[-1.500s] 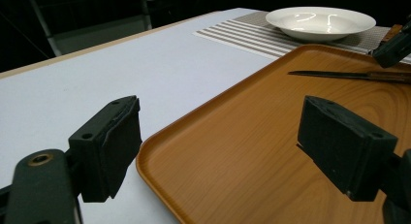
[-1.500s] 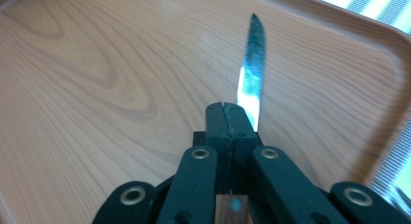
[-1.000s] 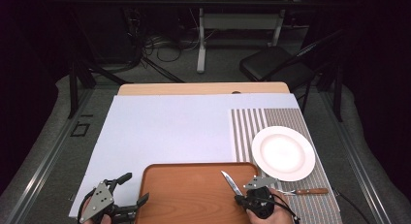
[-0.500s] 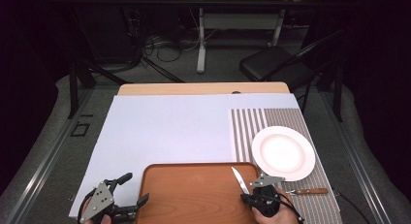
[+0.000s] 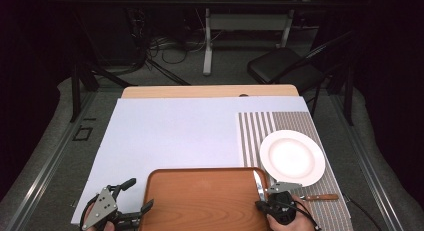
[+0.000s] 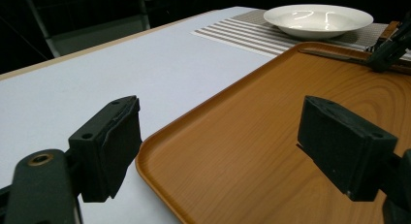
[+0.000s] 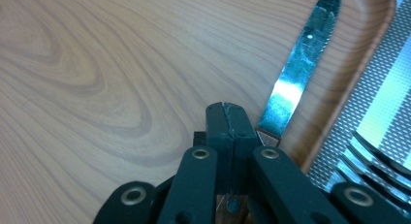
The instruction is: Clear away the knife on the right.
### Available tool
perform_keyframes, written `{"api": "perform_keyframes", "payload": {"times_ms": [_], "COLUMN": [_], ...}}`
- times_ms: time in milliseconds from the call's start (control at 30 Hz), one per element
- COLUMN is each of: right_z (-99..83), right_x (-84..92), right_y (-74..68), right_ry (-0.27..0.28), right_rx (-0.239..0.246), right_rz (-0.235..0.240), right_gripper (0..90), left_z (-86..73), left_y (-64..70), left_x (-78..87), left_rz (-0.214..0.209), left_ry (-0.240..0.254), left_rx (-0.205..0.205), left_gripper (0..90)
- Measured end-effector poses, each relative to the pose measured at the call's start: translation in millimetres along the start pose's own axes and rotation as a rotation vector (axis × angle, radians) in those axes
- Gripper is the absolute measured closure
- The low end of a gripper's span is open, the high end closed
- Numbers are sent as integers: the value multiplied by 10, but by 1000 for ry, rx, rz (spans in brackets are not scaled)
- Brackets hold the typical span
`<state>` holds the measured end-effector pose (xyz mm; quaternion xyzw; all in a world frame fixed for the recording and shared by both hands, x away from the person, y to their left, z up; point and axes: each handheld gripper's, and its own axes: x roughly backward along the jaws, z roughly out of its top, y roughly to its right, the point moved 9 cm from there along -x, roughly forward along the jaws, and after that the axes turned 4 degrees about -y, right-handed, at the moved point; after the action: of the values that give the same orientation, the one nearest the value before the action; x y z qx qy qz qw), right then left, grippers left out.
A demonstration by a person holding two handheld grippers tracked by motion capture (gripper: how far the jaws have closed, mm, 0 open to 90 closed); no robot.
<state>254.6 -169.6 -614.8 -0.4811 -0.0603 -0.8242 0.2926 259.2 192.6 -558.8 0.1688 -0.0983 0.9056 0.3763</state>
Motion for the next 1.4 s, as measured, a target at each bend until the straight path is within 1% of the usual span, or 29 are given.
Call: {"api": "perform_keyframes", "payload": {"times_ms": [33, 233, 267, 433, 533, 600, 667, 700, 767, 800, 867, 900, 967, 1000, 1033, 1067, 1100, 1200, 1233, 1300, 1400], "right_z": [-4, -9, -1, 23, 32, 33, 60, 69, 105, 125, 144, 143, 149, 155, 161, 167, 170, 209, 210, 210, 208], "right_x": [4, 18, 25, 109, 153, 168, 201, 218, 263, 292, 314, 307, 303, 301, 303, 304, 306, 322, 327, 336, 351], "right_y": [2, 11, 3, -73, -92, -105, -120, -130, -154, -162, -143, -130, -108, -104, -98, -105, -118, -140, -145, -124, -92], "right_ry": [-2, -1, 6, 28, 42, 49, 77, 82, 108, 120, 128, 122, 128, 135, 140, 147, 147, 195, 193, 185, 178], "right_rx": [-5, -3, 13, 37, 73, 108, 156, 167, 201, 217, 244, 252, 255, 250, 256, 257, 267, 285, 285, 276, 308], "right_rz": [1, -4, 1, 8, 10, -1, -10, -6, 20, 23, 7, 7, 3, 12, 11, 21, 33, 50, 58, 43, 18], "right_gripper": [900, 900, 900, 900, 900, 893, 850, 843, 838, 824, 793, 788, 790, 789, 786, 775, 761, 719, 710, 690, 651], "left_z": [-2, -1, 0, -1, -1, -2, -2, -2, -2, -2, 2, 2, -1, -1, 0, 0, 1, 4, 6, 6, 6], "left_y": [-1, -3, -4, -4, -3, -4, -7, -9, -9, -7, -4, -4, -10, -12, -12, -13, -13, -12, -10, -6, -5], "left_x": [0, 3, 3, 2, 2, 3, 4, 4, 2, 2, 2, 0, -4, -2, 0, 4, 5, 8, 8, 5, -4], "left_rz": [0, 2, 2, 3, 5, 7, 9, 9, 10, 9, 7, 6, 7, 5, 4, 4, 5, 7, 7, 4, 3], "left_ry": [-1, 0, 0, -2, -2, -1, 0, 0, -1, -2, -1, -1, -1, 0, 1, 2, 3, 7, 8, 6, 4], "left_rx": [0, 2, 2, -1, -3, 0, 5, 5, 6, 6, 3, 2, 5, 6, 8, 8, 8, 11, 11, 9, 10], "left_gripper": [156, 156, 156, 156, 156, 156, 156, 156, 156, 156, 156, 156, 156, 156, 156, 156, 156, 157, 156, 156, 156]}}
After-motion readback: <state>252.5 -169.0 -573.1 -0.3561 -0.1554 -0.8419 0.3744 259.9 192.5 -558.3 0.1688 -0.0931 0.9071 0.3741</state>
